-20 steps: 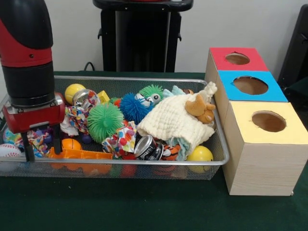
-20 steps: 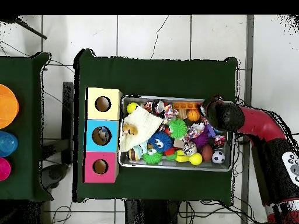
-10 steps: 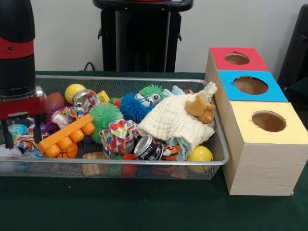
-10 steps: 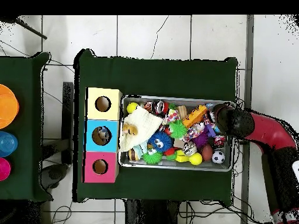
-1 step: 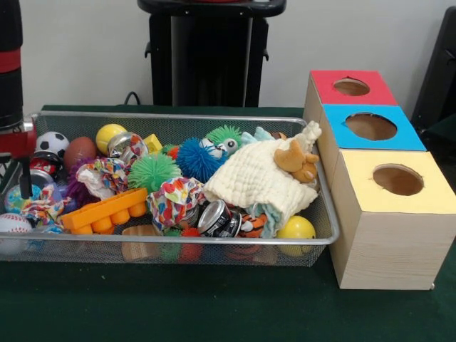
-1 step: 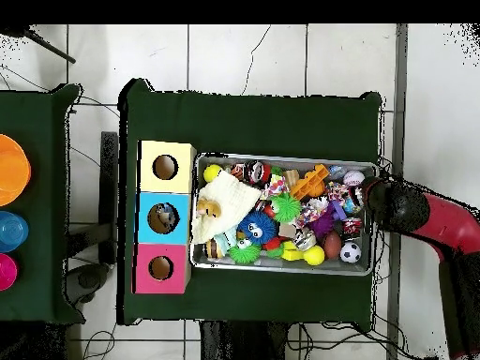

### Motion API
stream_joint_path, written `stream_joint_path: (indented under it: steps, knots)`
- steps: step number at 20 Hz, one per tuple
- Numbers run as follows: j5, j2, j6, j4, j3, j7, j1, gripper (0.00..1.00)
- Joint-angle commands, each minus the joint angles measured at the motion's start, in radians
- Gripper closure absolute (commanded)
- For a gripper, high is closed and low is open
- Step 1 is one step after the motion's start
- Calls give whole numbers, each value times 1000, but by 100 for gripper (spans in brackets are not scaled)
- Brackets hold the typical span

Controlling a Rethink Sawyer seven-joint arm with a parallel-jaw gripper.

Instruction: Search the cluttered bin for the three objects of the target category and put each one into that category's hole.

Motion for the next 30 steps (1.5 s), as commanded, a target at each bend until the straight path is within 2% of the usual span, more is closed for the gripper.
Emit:
stream_joint_path:
  steps: [1,6,15,24,30]
  knots:
    - [44,55,59,60,-28,140,2,0]
    - [74,66,32,74,-34,165,8,0]
    - [121,46,5,125,-83,253,85,0]
    - [159,51,-42,149,-100,234,98,0]
    - [172,67,-77,150,-81,205,80,0]
